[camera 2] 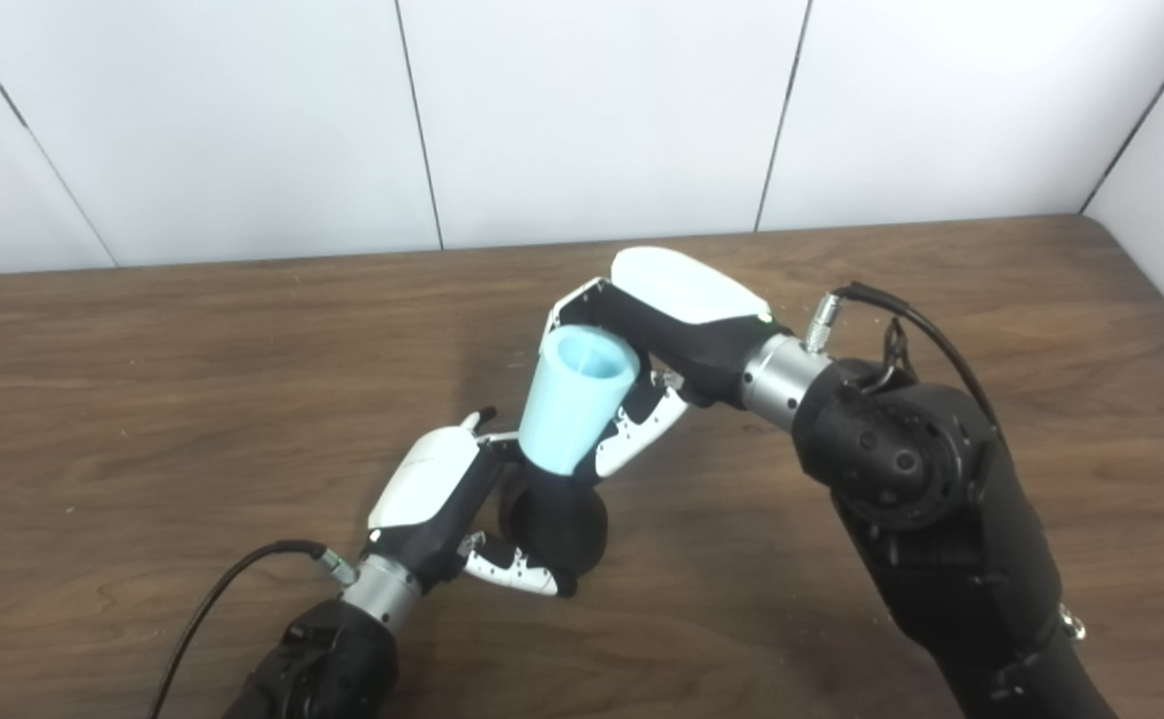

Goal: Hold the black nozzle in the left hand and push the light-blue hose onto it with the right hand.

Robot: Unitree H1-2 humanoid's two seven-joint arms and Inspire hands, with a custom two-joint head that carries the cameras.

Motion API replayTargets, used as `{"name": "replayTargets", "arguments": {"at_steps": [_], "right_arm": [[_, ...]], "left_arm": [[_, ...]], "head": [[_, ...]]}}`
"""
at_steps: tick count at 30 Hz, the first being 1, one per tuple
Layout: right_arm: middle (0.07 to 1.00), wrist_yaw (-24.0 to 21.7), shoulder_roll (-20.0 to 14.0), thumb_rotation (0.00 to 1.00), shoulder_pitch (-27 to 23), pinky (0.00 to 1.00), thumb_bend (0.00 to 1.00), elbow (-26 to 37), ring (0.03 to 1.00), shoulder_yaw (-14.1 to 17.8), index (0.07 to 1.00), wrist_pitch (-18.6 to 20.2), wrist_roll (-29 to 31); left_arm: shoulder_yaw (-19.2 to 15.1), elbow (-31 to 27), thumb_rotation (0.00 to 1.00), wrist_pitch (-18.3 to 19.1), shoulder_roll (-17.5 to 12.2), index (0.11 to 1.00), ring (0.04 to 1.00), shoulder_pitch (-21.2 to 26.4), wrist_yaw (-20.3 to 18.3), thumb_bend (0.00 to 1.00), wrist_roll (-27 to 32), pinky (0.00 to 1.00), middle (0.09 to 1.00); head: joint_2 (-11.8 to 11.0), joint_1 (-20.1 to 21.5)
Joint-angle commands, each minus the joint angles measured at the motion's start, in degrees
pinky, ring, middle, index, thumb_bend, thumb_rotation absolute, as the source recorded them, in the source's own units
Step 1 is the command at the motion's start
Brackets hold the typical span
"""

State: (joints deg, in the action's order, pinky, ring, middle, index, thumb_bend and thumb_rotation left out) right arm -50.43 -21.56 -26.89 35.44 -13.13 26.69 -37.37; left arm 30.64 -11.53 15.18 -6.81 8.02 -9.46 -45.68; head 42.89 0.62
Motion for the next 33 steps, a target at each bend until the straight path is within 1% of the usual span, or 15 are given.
{"name": "replayTargets", "arguments": {"at_steps": [1, 5, 9, 15, 23, 29, 33], "right_arm": [[0.501, -1.34, -0.53, 0.00, -1.57, 0.31, 0.50, -0.06, 0.427, -0.28, 0.526, 0.20, 0.11], [0.502, -3.35, 0.19, 0.00, -2.30, 0.31, 0.50, -0.15, 0.426, -0.76, 0.525, 0.20, -1.75], [0.506, -6.17, 1.24, 0.00, -3.54, 0.30, 0.50, -0.07, 0.432, -0.59, 0.525, 0.22, -3.47], [0.516, -9.18, 2.69, 0.00, -4.74, 0.30, 0.50, -0.41, 0.436, -0.49, 0.526, 0.18, -4.46], [0.514, -9.14, 1.82, 0.00, -5.03, 0.30, 0.49, -0.64, 0.436, -2.54, 0.530, 0.16, -4.93], [0.522, -8.51, 0.92, 0.00, -5.76, 0.31, 0.50, -0.46, 0.439, -4.84, 0.522, -0.11, -5.74], [0.525, -7.77, 0.23, 0.00, -5.94, 0.31, 0.50, -0.61, 0.439, -6.09, 0.519, -1.11, -6.07]], "left_arm": [[1.54, 3.66, 0.00, 2.20, 0.14, 0.494, 0.713, -1.48, -3.73, 0.52, -0.85, 1.00, 0.470], [1.52, 3.87, 0.00, 2.05, 0.17, 0.497, 0.711, -1.44, -3.75, 0.52, -0.95, 1.00, 0.459], [1.51, 3.83, 0.00, 2.03, 0.13, 0.497, 0.711, -1.44, -3.92, 0.52, -0.93, 1.00, 0.461], [1.59, 3.81, 0.00, 2.16, 0.31, 0.494, 0.712, -1.43, -4.01, 0.52, -0.94, 1.00, 0.468], [1.38, 3.73, 0.00, 2.09, 0.18, 0.493, 0.712, -1.51, -4.05, 0.52, -0.69, 1.00, 0.473], [1.58, 4.06, 0.00, 2.17, 0.55, 0.491, 0.712, -1.58, -3.88, 0.52, -0.83, 1.00, 0.479], [1.60, 3.91, 0.00, 2.32, 0.69, 0.491, 0.712, -1.55, -4.04, 0.52, -0.88, 1.00, 0.478]], "head": [[0.05, 0.06], [0.12, 0.11], [0.19, 0.05], [0.24, -0.09], [0.37, 0.35], [0.49, 0.18], [0.61, 0.30]]}}
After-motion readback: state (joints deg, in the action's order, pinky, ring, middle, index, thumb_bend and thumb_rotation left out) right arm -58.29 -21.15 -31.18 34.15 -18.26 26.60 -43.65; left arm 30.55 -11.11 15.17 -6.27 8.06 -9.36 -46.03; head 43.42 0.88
